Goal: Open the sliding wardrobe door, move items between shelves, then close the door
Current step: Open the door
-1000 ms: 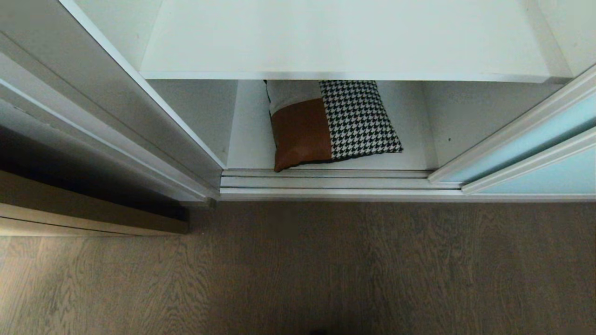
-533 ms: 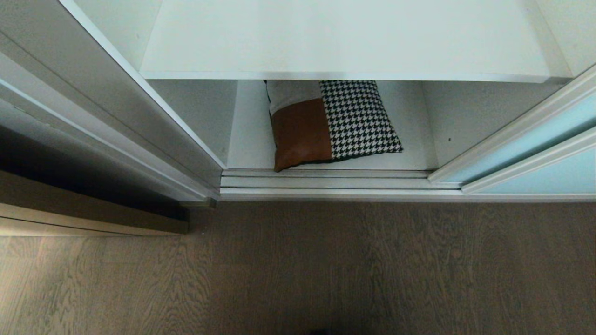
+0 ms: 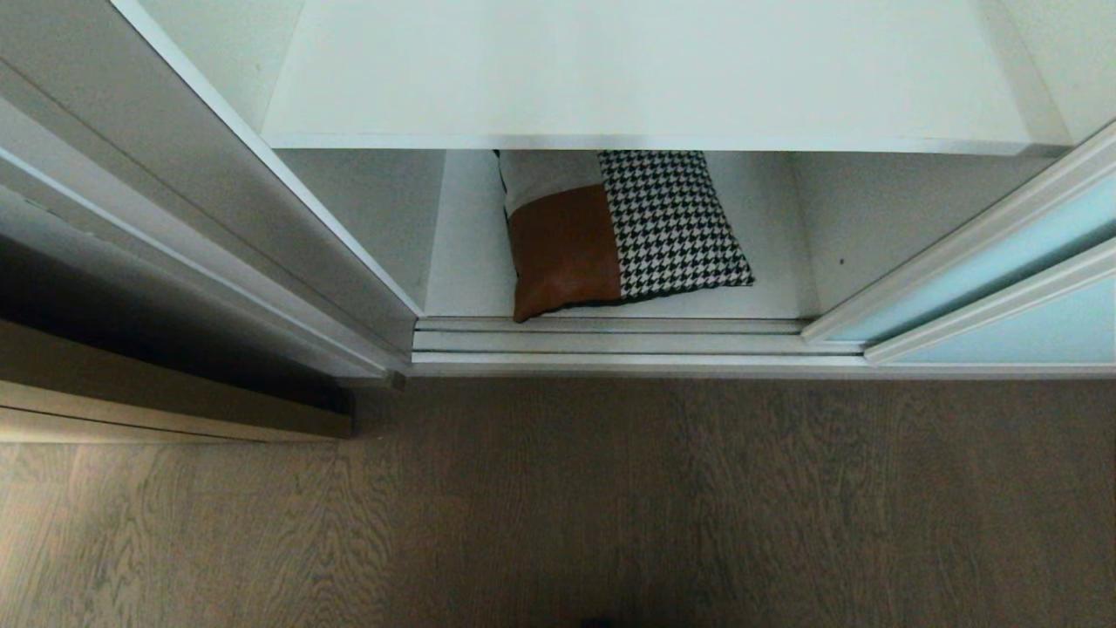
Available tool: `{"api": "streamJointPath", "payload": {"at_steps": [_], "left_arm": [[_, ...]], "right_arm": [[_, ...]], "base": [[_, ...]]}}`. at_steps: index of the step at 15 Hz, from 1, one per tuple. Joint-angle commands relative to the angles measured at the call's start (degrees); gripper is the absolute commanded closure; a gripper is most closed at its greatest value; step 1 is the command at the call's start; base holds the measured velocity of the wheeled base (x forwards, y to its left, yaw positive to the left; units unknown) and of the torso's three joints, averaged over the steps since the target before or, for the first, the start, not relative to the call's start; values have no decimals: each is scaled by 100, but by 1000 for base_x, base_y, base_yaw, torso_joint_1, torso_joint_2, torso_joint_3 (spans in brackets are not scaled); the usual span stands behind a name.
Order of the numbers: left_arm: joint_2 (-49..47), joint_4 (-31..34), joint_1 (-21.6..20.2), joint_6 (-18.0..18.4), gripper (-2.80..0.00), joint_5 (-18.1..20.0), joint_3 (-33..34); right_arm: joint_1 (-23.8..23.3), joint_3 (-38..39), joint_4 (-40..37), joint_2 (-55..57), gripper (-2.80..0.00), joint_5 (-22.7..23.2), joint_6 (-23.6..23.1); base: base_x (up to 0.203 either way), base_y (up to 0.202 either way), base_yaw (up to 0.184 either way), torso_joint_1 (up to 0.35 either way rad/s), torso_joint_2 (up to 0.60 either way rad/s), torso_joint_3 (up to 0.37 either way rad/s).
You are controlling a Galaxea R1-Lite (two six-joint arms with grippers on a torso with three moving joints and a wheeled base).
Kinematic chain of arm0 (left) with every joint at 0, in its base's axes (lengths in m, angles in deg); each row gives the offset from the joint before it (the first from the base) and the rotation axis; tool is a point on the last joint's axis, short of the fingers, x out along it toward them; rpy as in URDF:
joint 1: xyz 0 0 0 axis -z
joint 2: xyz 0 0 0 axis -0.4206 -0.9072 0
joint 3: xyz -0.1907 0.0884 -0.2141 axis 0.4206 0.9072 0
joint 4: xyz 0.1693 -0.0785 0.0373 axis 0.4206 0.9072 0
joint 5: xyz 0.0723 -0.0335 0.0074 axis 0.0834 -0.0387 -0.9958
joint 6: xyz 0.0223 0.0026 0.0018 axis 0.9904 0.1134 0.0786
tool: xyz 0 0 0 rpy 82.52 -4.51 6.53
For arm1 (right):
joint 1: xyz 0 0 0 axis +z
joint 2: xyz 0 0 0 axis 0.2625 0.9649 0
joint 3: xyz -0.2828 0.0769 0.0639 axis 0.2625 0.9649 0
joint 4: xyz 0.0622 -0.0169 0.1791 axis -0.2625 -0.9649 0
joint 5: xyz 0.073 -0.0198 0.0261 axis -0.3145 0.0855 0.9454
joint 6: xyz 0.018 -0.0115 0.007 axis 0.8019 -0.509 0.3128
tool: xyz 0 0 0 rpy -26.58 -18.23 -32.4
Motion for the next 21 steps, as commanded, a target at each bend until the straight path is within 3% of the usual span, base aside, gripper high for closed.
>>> {"api": "streamJointPath", "payload": {"at_steps": [1,15,17,19,21], "left_arm": [[-9,-1,-1,5,0,-2,5],[-9,-1,-1,-1,0,-2,6],[-9,-1,-1,5,0,-2,8],[-9,-1,-1,5,0,-2,9],[-9,-1,-1,-4,0,-2,9]], "right_arm": [[-4,9,2,-1,0,1,2],[-4,-33,-47,-4,0,-80,-220],[0,-704,-272,192,0,-139,-182],[3,-1825,-1068,665,0,-172,228],[8,-2551,-1755,1110,0,-90,353]], "base": [[0,0,0,0,0,0],[0,0,0,0,0,0],[0,0,0,0,0,0],[0,0,0,0,0,0],[0,0,0,0,0,0]]}}
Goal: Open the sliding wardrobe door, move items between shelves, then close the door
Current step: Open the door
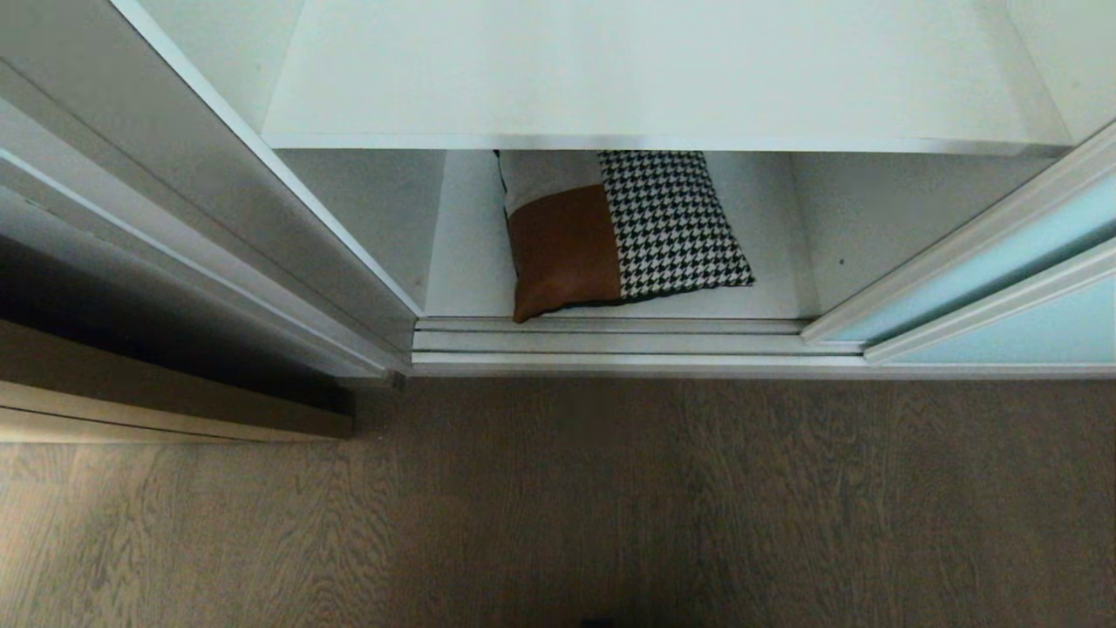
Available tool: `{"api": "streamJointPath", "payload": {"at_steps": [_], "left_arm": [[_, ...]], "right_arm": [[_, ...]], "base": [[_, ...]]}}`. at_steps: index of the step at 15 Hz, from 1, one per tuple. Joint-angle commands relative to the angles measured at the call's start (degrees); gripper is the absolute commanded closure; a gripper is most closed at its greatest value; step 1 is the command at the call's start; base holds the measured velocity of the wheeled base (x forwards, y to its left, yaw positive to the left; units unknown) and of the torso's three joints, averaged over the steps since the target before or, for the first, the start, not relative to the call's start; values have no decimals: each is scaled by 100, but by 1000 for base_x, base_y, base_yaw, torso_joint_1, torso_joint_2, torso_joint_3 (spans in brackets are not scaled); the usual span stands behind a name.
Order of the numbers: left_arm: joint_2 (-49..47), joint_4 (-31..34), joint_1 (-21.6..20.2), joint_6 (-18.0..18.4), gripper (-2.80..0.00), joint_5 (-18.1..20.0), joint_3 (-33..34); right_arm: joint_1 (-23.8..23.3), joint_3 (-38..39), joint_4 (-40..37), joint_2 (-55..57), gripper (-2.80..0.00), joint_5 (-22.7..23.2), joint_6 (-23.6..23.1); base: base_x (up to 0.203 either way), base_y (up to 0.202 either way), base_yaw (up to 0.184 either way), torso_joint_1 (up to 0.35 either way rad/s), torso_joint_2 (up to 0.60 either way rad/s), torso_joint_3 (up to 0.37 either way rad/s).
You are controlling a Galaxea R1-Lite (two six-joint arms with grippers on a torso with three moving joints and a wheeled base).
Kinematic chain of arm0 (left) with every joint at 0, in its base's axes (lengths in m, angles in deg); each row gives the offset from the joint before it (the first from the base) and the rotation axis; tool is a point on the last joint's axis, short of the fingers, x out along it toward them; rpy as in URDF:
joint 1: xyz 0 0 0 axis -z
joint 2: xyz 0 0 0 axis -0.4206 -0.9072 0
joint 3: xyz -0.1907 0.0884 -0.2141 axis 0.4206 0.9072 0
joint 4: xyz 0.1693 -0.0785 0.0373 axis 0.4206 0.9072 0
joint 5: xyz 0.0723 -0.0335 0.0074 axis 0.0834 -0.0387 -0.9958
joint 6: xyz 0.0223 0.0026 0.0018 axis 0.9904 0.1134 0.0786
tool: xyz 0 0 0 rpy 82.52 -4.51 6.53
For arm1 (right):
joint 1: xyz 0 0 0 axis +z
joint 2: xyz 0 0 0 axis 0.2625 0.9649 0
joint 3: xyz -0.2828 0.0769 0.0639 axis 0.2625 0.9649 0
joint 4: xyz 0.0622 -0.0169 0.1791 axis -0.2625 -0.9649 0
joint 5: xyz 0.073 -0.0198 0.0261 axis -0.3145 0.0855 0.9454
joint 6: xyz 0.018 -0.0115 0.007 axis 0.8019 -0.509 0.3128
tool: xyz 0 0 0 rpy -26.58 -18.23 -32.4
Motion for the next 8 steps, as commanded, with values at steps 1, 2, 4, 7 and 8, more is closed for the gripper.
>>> {"api": "streamJointPath", "payload": {"at_steps": [1,2,4,7,8], "left_arm": [[-9,-1,2,-4,0,0,9],[-9,-1,2,5,0,0,0],[-9,-1,2,-4,0,0,2],[-9,-1,2,0,0,0,0],[-9,-1,2,5,0,0,9]], "right_arm": [[8,-838,-489,870,0,124,34],[16,-1160,-566,1225,0,250,45],[35,-1732,-877,1893,0,627,159],[42,-2092,-1364,2830,0,1562,433],[34,-2097,-1392,3190,0,1747,469]], "base": [[0,0,0,0,0,0],[0,0,0,0,0,0],[0,0,0,0,0,0],[0,0,0,0,0,0],[0,0,0,0,0,0]]}}
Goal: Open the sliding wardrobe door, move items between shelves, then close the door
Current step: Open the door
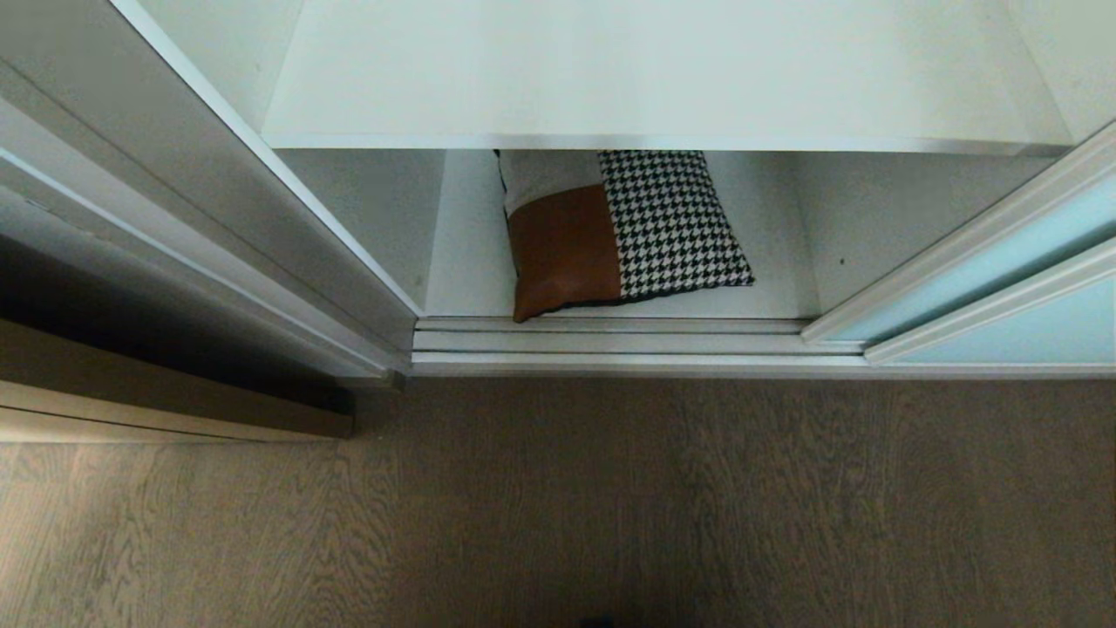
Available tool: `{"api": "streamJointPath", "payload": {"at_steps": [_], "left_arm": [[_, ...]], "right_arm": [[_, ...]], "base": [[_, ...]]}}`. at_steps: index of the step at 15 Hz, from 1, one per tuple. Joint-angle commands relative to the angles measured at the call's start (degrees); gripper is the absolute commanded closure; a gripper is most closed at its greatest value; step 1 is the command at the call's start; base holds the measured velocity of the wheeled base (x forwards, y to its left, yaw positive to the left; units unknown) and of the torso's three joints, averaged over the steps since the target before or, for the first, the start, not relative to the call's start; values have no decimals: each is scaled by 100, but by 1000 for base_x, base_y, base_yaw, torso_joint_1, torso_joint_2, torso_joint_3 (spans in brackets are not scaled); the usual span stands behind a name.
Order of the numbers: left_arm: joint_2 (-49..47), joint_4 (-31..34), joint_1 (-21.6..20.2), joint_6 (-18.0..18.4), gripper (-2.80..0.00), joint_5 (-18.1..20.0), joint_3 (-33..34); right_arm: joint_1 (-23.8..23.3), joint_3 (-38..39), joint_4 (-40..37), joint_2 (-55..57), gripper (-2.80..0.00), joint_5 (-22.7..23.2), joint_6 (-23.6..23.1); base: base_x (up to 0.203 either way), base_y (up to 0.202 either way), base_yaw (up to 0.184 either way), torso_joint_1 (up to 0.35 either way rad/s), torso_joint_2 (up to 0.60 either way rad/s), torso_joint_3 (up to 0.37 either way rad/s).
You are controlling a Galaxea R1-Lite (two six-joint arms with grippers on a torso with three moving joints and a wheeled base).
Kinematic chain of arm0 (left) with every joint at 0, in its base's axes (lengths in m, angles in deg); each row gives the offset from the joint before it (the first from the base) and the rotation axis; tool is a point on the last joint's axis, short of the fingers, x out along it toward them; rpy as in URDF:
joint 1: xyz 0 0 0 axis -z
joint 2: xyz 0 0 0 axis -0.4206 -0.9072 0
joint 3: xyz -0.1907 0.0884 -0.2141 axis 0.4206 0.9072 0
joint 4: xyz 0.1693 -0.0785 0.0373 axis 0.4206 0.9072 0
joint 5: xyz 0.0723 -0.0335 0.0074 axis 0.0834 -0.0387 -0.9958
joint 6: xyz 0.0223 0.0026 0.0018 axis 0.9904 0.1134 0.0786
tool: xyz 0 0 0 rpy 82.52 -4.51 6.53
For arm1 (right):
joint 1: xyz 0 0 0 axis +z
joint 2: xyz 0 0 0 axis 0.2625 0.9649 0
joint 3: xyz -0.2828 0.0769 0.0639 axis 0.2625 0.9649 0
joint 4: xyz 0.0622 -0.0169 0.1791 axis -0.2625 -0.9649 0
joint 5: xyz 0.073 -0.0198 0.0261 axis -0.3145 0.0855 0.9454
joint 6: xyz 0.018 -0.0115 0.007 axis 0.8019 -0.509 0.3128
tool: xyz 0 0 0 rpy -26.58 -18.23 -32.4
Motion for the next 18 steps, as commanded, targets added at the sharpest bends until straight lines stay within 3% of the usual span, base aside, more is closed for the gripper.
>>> {"api": "streamJointPath", "payload": {"at_steps": [1,5,9,12,18], "left_arm": [[-9,-2,1,4,0,0,0],[-9,-2,1,-4,0,0,0],[-9,-2,1,-4,0,0,0],[-9,-2,1,-4,0,0,5],[-9,-2,1,-4,0,0,7]], "right_arm": [[-9,-90,-44,1233,0,341,53],[78,-100,480,3039,0,476,239],[798,-94,1331,4607,0,449,658],[1032,-88,1988,5615,0,432,721],[1125,-138,3061,6536,0,429,719]], "base": [[0,0,0,0,0,0],[0,0,0,0,0,0],[0,0,0,0,0,0],[0,0,0,0,0,0],[0,0,0,0,0,0]]}}
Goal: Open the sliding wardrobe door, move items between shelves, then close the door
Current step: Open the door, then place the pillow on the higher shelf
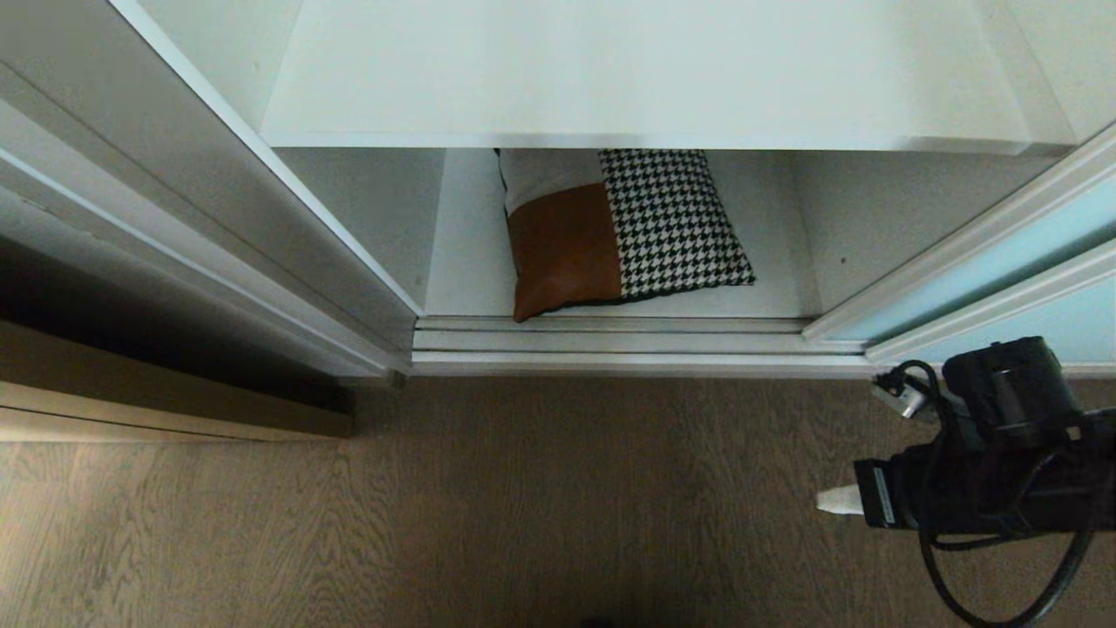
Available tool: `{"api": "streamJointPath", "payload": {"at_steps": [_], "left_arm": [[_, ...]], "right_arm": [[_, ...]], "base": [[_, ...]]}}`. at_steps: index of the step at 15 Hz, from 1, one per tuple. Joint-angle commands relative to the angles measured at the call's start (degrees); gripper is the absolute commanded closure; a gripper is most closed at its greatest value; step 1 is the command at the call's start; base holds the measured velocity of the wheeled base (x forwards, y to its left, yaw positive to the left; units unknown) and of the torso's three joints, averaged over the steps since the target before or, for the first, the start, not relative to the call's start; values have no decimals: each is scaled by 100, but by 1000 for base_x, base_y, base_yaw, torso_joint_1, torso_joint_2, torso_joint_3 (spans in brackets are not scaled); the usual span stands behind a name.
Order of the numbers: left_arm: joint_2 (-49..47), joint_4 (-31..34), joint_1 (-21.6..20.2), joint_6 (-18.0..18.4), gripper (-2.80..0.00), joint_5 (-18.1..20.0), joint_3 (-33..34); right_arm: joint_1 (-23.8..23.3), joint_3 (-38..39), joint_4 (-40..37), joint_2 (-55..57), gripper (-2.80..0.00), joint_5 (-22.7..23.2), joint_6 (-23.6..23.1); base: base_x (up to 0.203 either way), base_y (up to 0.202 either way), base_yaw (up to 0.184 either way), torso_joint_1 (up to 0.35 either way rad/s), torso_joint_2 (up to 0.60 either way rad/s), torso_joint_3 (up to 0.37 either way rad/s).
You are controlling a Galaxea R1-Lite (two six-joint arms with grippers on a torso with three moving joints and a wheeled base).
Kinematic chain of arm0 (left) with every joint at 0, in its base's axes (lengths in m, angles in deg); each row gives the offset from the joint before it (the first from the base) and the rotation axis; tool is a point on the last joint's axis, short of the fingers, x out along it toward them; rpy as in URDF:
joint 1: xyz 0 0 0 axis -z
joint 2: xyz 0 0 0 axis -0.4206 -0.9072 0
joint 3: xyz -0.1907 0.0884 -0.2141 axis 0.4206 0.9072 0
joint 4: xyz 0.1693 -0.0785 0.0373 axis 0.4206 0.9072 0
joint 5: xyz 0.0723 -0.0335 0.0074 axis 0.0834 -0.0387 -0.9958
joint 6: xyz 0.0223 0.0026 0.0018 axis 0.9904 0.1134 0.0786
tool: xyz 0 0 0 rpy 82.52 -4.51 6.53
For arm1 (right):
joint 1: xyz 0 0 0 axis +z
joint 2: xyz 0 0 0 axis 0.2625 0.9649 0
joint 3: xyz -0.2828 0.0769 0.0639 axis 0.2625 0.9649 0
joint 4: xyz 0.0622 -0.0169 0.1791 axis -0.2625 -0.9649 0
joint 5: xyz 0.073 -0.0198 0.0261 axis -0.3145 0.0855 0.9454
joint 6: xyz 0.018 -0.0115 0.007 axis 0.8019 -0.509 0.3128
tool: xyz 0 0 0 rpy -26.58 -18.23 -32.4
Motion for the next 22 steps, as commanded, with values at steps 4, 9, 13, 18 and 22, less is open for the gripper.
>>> {"api": "streamJointPath", "payload": {"at_steps": [4,9,13,18,22], "left_arm": [[-9,-1,-1,-4,0,0,0],[-9,-1,-1,-4,0,0,0],[-9,-1,-1,-4,0,0,9],[-9,-1,-1,-4,0,0,9],[-9,-1,-1,-4,0,0,9]], "right_arm": [[12,-48,128,290,0,17,23],[-8,564,62,-1304,0,3,1],[71,687,-591,-2781,0,-975,-34],[130,686,-1504,-4520,0,-2070,-139],[119,609,-2152,-5837,0,-2864,-471]], "base": [[0,0,0,0,0,0],[0,0,0,0,0,0],[0,0,0,0,0,0],[0,0,0,0,0,0],[0,0,0,0,0,0]]}}
